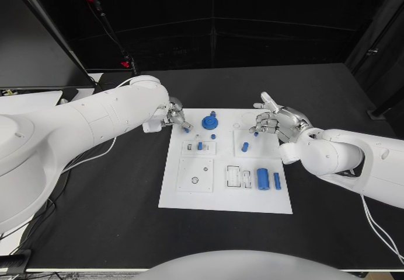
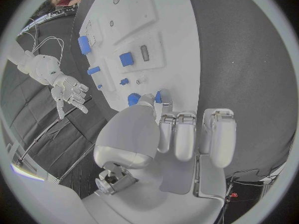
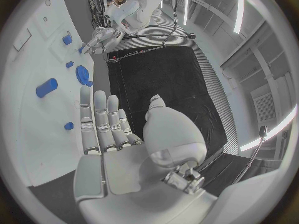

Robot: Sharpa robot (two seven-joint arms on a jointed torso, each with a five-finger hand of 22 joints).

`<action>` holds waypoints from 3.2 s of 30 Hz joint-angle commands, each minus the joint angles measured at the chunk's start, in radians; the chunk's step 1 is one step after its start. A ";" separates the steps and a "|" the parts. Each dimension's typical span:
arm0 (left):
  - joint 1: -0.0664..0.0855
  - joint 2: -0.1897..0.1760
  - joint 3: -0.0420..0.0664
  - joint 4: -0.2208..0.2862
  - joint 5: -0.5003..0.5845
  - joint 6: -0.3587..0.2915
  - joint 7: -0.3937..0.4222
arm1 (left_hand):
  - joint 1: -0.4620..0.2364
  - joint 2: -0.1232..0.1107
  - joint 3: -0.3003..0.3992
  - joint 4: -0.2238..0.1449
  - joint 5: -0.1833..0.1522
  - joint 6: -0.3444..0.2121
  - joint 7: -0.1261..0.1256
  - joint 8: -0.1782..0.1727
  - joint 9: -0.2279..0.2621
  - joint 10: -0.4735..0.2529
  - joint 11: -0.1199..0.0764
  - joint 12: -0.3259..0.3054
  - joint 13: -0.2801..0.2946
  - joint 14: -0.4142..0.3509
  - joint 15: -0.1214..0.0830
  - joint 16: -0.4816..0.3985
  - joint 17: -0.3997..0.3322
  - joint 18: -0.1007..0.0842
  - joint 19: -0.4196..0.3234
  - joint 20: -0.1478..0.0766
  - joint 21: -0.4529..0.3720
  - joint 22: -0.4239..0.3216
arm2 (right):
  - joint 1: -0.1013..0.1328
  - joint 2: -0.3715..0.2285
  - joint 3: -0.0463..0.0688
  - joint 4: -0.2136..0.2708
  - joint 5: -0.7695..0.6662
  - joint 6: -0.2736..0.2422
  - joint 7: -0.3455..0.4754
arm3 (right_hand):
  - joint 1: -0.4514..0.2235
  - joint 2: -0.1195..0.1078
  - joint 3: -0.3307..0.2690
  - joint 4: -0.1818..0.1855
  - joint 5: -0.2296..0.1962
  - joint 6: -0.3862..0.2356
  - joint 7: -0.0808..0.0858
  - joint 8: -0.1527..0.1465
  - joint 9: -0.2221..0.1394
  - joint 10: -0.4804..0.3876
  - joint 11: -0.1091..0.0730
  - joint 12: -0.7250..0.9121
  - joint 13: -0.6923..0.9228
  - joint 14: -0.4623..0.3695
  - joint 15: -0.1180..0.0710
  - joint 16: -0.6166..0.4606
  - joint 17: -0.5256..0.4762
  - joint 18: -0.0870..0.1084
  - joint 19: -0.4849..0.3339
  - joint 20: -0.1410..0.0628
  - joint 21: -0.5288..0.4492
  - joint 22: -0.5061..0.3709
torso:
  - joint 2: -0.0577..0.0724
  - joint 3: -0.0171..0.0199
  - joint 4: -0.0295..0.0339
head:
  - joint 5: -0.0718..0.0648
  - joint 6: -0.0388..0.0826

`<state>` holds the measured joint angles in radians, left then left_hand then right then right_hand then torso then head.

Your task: Assemble the parts on the task board

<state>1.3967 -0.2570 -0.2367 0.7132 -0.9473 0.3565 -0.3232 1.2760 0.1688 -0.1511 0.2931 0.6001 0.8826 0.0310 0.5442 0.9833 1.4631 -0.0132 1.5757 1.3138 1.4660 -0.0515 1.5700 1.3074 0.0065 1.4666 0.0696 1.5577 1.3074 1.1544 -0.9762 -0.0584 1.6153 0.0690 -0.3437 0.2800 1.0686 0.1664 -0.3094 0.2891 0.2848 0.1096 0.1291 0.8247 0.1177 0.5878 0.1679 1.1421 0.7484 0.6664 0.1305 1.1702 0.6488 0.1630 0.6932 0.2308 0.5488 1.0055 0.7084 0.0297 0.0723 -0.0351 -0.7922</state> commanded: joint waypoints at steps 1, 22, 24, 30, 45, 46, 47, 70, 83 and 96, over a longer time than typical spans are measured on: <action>0.001 0.001 0.001 0.000 0.002 0.012 0.013 | 0.066 0.064 0.021 0.000 0.004 0.000 0.003 -0.004 0.003 0.108 -0.008 -0.005 0.257 0.105 -0.005 0.001 0.263 0.000 0.082 -0.004 -0.003 0.255 | 0.001 0.000 0.001 0.001 0.000 0.003 0.005 | 0.009 0.005 -0.006 0.001 0.004 -0.008 0.113 0.004 -0.001 -0.005 0.004 0.007 -0.001 -0.008 -0.003 0.006 -0.001 0.017 -0.004 0.006 -0.003 -0.001 | 0.000 0.0000 -0.0006 | -0.001 0.000; 0.001 -0.008 0.001 0.012 0.002 -0.009 0.027 | 0.135 0.033 0.173 -0.001 0.005 0.011 0.003 -0.009 0.012 0.108 -0.008 -0.005 0.257 0.105 -0.005 0.001 0.263 -0.001 0.083 -0.004 -0.002 0.256 | 0.001 0.001 0.001 -0.003 0.000 0.003 -0.004 | 0.010 0.005 -0.006 0.001 0.005 -0.008 0.113 0.005 -0.002 -0.006 0.004 0.008 -0.003 -0.009 -0.002 0.008 -0.004 0.017 -0.004 0.006 -0.002 -0.001 | 0.000 -0.0004 -0.0004 | -0.001 -0.002; 0.001 -0.011 0.001 0.015 0.002 -0.017 0.033 | 0.136 0.030 0.179 -0.001 0.005 0.013 0.004 -0.009 0.012 0.108 -0.008 -0.005 0.257 0.105 -0.005 0.001 0.263 -0.001 0.084 -0.004 -0.002 0.256 | 0.001 0.001 0.001 -0.003 0.000 0.003 -0.004 | 0.010 0.005 -0.006 0.001 0.005 -0.008 0.113 0.005 -0.002 -0.006 0.004 0.008 -0.003 -0.009 -0.002 0.008 -0.004 0.017 -0.004 0.006 -0.002 -0.001 | 0.000 -0.0002 -0.0002 | -0.001 -0.002; 0.001 -0.020 0.001 0.024 0.006 -0.037 0.057 | 0.142 0.018 0.201 -0.001 0.005 0.017 0.004 -0.009 0.015 0.108 -0.007 -0.005 0.257 0.105 -0.005 0.001 0.263 -0.001 0.084 -0.004 -0.002 0.256 | 0.001 0.000 0.001 -0.004 0.000 0.003 -0.004 | 0.010 0.005 -0.006 0.001 0.005 -0.008 0.113 0.005 -0.002 -0.006 0.004 0.008 -0.003 -0.009 -0.002 0.008 -0.004 0.017 -0.004 0.006 -0.002 -0.001 | 0.000 0.0012 0.0011 | -0.002 -0.003; 0.002 -0.049 0.001 0.058 0.035 -0.068 0.079 | 0.148 0.006 0.225 -0.001 0.006 0.019 0.006 -0.010 0.017 0.108 -0.006 -0.005 0.257 0.105 -0.005 0.001 0.263 0.000 0.083 -0.004 -0.003 0.255 | 0.001 -0.005 0.001 -0.004 0.000 0.001 -0.005 | 0.010 0.006 -0.006 0.001 0.005 -0.008 0.113 0.006 -0.003 -0.006 0.004 0.008 -0.004 -0.009 -0.002 0.008 -0.004 0.017 -0.004 0.006 -0.002 -0.001 | 0.000 0.0015 0.0015 | -0.002 -0.006; 0.002 -0.053 0.001 0.064 0.035 -0.072 0.080 | 0.148 0.006 0.226 -0.001 0.006 0.019 0.006 -0.010 0.017 0.108 -0.006 -0.005 0.257 0.105 -0.005 0.001 0.263 0.000 0.082 -0.004 -0.003 0.255 | 0.001 -0.006 0.000 -0.004 0.000 0.001 -0.005 | 0.010 0.006 -0.006 0.001 0.005 -0.008 0.113 0.006 -0.003 -0.006 0.004 0.008 -0.004 -0.009 -0.002 0.008 -0.004 0.017 -0.004 0.006 -0.002 -0.001 | 0.000 0.0018 0.0019 | -0.002 -0.005; 0.003 -0.058 0.001 0.070 0.035 -0.076 0.082 | 0.148 0.006 0.226 -0.001 0.006 0.019 0.006 -0.010 0.017 0.108 -0.006 -0.005 0.257 0.105 -0.005 0.001 0.263 0.000 0.082 -0.004 -0.004 0.255 | 0.001 -0.006 0.000 -0.004 0.000 0.000 -0.005 | 0.010 0.006 -0.006 0.001 0.005 -0.008 0.113 0.006 -0.003 -0.006 0.004 0.008 -0.004 -0.009 -0.002 0.008 -0.004 0.017 -0.004 0.006 -0.002 -0.001 | 0.000 0.0017 0.0019 | -0.001 -0.006; 0.018 -0.240 0.000 0.353 0.073 -0.142 0.043 | 0.148 0.001 0.231 0.000 0.008 0.020 0.007 -0.009 0.018 0.108 -0.005 -0.005 0.257 0.105 -0.005 0.001 0.263 0.002 0.075 -0.004 -0.009 0.252 | 0.001 -0.011 0.000 -0.005 0.000 -0.001 0.008 | 0.011 0.006 -0.006 0.001 0.005 -0.009 0.114 0.007 -0.004 -0.007 0.005 0.009 -0.006 -0.010 -0.002 0.010 -0.006 0.017 -0.005 0.006 -0.002 -0.002 | -0.001 0.0030 0.0065 | 0.012 -0.011; 0.018 -0.268 0.000 0.427 0.072 -0.129 -0.010 | 0.150 -0.002 0.235 -0.001 0.009 0.020 0.008 -0.009 0.018 0.108 -0.005 -0.005 0.257 0.105 -0.004 0.001 0.263 0.003 0.072 -0.004 -0.011 0.251 | 0.001 -0.012 0.000 -0.005 0.000 0.001 0.009 | 0.011 0.006 -0.006 0.001 0.005 -0.009 0.114 0.007 -0.004 -0.007 0.005 0.009 -0.006 -0.010 -0.002 0.010 -0.006 0.017 -0.005 0.006 -0.002 -0.002 | -0.001 0.0030 0.0058 | 0.015 -0.015; 0.015 -0.265 0.000 0.429 0.068 -0.092 -0.029 | 0.151 -0.002 0.244 0.000 0.011 0.019 0.009 -0.010 0.018 0.108 -0.004 -0.005 0.257 0.105 -0.004 0.001 0.263 0.004 0.068 -0.004 -0.014 0.250 | 0.001 -0.012 0.000 -0.004 0.000 0.001 0.009 | 0.011 0.007 -0.006 0.001 0.006 -0.009 0.114 0.008 -0.004 -0.008 0.005 0.010 -0.007 -0.011 -0.002 0.010 -0.007 0.017 -0.005 0.006 -0.002 -0.002 | -0.001 0.0033 0.0055 | 0.016 -0.019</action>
<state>1.4112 -0.5235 -0.2375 1.1426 -0.8812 0.2402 -0.3396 1.3456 0.0992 0.0850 0.2938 0.6056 0.8973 0.0421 0.5310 1.0006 1.4591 -0.0082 1.5724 1.3104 1.4677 -0.0498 1.5700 1.3074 0.0066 1.4665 0.0696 1.5500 1.3074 1.1542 -0.9890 -0.0584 1.6091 0.0690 -0.3458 0.2764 1.0726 0.1703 -0.3094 0.2891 0.2845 0.1096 0.1290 0.8288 0.1149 0.5842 0.1715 1.1463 0.7428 0.6627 0.1268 1.1738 0.6427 0.1630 0.6896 0.2344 0.5488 1.0052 0.7071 0.0331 0.0783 -0.0210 -0.8110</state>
